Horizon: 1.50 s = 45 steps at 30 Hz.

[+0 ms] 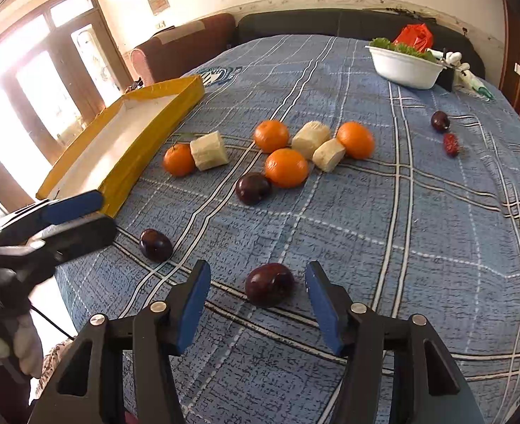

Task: Organize fruits
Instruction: 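Lower the left tool onto a dark plum and close its fingers, then carry the plum in the left tool into the tray and release it while the right tool grasps an orange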

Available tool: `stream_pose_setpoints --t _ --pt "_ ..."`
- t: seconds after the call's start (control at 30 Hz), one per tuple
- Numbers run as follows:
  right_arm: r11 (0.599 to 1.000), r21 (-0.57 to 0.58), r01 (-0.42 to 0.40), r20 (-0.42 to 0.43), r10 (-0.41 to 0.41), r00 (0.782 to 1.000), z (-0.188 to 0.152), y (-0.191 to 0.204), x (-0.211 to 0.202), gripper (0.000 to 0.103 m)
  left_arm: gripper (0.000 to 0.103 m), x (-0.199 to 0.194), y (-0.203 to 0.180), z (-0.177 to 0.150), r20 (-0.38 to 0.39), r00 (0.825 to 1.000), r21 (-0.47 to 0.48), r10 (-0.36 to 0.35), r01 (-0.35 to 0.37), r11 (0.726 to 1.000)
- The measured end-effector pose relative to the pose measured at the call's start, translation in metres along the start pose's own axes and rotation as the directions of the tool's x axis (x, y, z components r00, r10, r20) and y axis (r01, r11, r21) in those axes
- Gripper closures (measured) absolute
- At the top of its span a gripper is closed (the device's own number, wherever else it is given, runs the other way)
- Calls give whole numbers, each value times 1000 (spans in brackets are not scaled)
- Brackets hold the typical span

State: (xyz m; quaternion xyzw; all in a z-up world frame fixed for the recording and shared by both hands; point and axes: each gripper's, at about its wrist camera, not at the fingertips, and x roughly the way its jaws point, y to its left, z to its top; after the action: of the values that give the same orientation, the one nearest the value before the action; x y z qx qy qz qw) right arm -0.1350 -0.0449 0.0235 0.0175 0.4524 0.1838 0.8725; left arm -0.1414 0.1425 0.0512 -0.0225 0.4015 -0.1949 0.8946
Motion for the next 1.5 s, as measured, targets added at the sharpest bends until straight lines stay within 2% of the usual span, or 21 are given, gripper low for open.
stream_pose_setpoints --t 0.07,0.3,0.37,0.5,0.63,0.8,0.93,1.1,1.23,1.4,1.5 --pt "1000 -2 0 -3 0 1000 0 1 0 46 35 12 -1 -2 -27 1000 4 -2 2 1000" --pt "1000 16 -19 21 19 1000 5 -4 -10 46 37 31 -1 -5 -75 997 23 14 -12 1000" --pt "998 46 -40 29 39 999 17 -9 -11 46 43 35 -3 -5 -83 997 30 3 0 1000" --pt "998 64 -14 48 10 999 42 -16 -5 46 75 46 -5 -6 -116 993 43 4 1 999" --pt "990 137 -23 38 18 999 64 -24 16 46 74 48 -4 -6 -114 993 31 -2 5 999" --pt "982 188 4 16 -7 1000 80 -22 43 47 74 51 -5 -5 -109 994 28 5 -2 1000" --pt "980 195 46 -7 -46 999 86 -21 56 64 75 52 -5 -5 -102 995 28 9 -6 1000" --pt "980 199 28 2 -29 1000 82 -24 47 65 75 45 9 -2 -78 996 -55 -35 30 998" --pt "983 182 -6 50 -3 999 80 -12 25 65 75 20 29 8 -12 998 -140 -62 60 988" --pt "990 111 -85 99 74 992 89 28 6 64 75 -20 69 22 89 996 -235 -14 35 971" --pt "989 54 -134 110 128 986 93 58 3 64 75 -40 96 24 122 991 -288 60 -23 957"
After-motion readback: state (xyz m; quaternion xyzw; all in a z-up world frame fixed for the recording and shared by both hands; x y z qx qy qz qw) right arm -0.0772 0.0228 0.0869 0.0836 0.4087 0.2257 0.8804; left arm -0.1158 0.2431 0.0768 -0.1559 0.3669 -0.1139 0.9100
